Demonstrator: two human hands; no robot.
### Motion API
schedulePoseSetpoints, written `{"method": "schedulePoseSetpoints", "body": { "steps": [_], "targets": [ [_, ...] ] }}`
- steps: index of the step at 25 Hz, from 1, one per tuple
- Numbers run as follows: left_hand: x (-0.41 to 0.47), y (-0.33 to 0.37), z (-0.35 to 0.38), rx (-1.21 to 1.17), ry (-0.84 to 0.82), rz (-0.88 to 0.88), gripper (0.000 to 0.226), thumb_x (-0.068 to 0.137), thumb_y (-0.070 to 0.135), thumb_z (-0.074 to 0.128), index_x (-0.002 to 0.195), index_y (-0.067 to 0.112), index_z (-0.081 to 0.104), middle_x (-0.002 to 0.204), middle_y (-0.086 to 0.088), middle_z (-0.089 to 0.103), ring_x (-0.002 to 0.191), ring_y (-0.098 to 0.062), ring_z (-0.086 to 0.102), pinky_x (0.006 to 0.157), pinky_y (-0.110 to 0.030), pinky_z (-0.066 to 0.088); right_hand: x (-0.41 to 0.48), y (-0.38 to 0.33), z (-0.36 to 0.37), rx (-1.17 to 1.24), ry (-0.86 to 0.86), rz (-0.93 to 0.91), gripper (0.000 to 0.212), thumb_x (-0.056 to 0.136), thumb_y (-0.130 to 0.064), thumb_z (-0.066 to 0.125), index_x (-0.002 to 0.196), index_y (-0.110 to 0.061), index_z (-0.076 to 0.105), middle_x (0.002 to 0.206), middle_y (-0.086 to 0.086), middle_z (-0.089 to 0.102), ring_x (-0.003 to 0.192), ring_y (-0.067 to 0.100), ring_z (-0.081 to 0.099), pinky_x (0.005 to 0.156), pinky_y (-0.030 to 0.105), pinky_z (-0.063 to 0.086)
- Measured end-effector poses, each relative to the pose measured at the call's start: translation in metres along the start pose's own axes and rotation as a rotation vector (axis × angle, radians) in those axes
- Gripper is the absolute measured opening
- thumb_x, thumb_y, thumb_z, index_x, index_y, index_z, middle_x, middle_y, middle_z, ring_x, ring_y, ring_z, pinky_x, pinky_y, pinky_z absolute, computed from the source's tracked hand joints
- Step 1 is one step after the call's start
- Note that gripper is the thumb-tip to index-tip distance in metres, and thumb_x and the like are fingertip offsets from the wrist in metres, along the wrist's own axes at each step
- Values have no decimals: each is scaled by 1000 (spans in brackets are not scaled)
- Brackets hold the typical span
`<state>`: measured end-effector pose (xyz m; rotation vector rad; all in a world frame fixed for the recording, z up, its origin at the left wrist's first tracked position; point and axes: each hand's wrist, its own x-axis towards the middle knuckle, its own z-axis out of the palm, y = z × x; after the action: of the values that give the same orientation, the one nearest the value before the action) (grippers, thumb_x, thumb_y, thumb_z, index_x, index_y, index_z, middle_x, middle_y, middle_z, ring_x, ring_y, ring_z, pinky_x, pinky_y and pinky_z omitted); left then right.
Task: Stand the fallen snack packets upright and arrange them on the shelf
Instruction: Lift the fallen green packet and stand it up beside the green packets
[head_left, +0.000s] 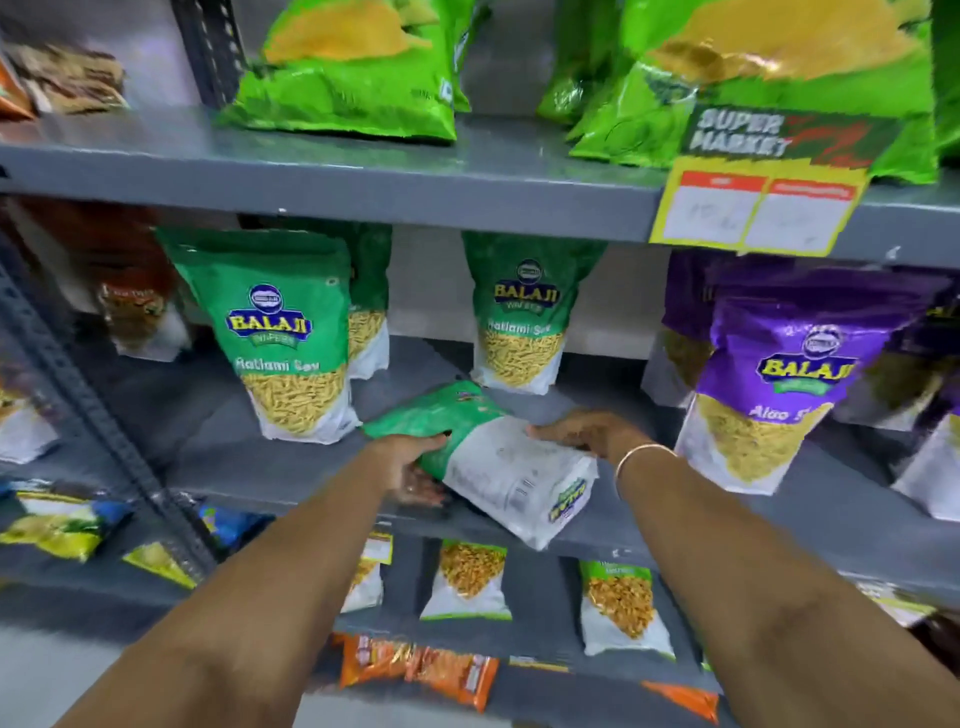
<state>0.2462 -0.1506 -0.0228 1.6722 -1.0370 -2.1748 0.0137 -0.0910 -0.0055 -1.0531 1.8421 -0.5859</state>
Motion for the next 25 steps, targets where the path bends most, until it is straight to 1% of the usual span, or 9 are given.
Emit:
{"method": "schedulePoseSetpoints", "body": {
  "steps": [2, 5, 9, 13, 15, 19, 21, 23, 25],
  "targets": [
    [10, 3, -1, -11, -8, 6, 58, 86, 26, 62, 134, 4, 38, 94, -21, 56, 66, -38, 62, 81, -51, 51, 3, 1, 1, -135, 52, 42, 24, 78, -45, 68, 81, -22, 60, 76, -7, 57, 82, 13, 51, 73, 19, 38],
    [18, 1, -1, -24, 10, 51, 21, 85, 16, 64, 95, 4, 49, 80, -15, 56, 62, -34, 59, 92, -52, 49, 0, -4, 3, -136, 21, 116, 39, 78, -38, 70, 56, -10, 54, 37, -7, 58, 46, 9, 53, 51, 13, 39],
    [4, 6, -4, -51, -17, 65, 20, 82, 11, 67, 90, 7, 49, 80, -12, 62, 44, -27, 67, 35, -46, 52, -5, -8, 8, -45, -55, 164, 31, 68, -29, 80, 78, -2, 68, 65, 9, 72, 60, 18, 63, 81, 30, 54],
    [-15, 6, -8, 9, 14, 121, 15, 84, 10, 65, 85, 7, 51, 71, -10, 64, 34, -21, 64, 47, -47, 56, -22, -22, 11, -28, -203, 178, 11, 77, -16, 73, 76, -8, 65, 50, -2, 70, 45, 10, 66, 55, 26, 59],
    [-25, 5, -8, 24, 42, 197, 23, 83, 12, 66, 100, 5, 52, 84, -10, 62, 44, -19, 65, 75, -46, 55, -28, -29, 12, -7, -253, 135, 10, 79, -8, 70, 88, -9, 66, 66, 0, 76, 61, 13, 72, 65, 32, 60],
    [-49, 22, -3, 58, 111, 400, 60, 82, 9, 68, 135, -1, 41, 130, -12, 55, 101, -28, 61, 90, -44, 49, -37, -42, 12, 55, -176, 14, 40, 75, -2, 73, 111, -12, 60, 115, 8, 68, 104, 27, 65, 86, 42, 54],
    [-58, 36, 2, 107, 144, 475, 60, 81, 10, 69, 134, 3, 42, 143, -14, 46, 126, -32, 48, 96, -42, 48, -42, -46, 9, 105, -119, -78, 29, 76, 0, 71, 101, -10, 62, 104, 6, 68, 90, 18, 68, 70, 29, 56],
    [-62, 49, 9, 131, 176, 578, 41, 78, 7, 71, 114, 9, 52, 142, -16, 48, 120, -28, 51, 88, -40, 50, -37, -43, 4, 173, -18, -159, 27, 74, 6, 70, 97, -6, 62, 85, 2, 66, 61, 1, 67, 52, 16, 51],
    [-59, 60, 18, 199, 237, 686, 46, 77, 4, 72, 118, 6, 53, 136, -14, 53, 109, -26, 55, 76, -34, 49, -27, -37, 3, 231, 87, -248, 44, 67, 8, 76, 107, 1, 59, 92, 8, 68, 68, 3, 70, 63, 18, 57]
  ]
}}
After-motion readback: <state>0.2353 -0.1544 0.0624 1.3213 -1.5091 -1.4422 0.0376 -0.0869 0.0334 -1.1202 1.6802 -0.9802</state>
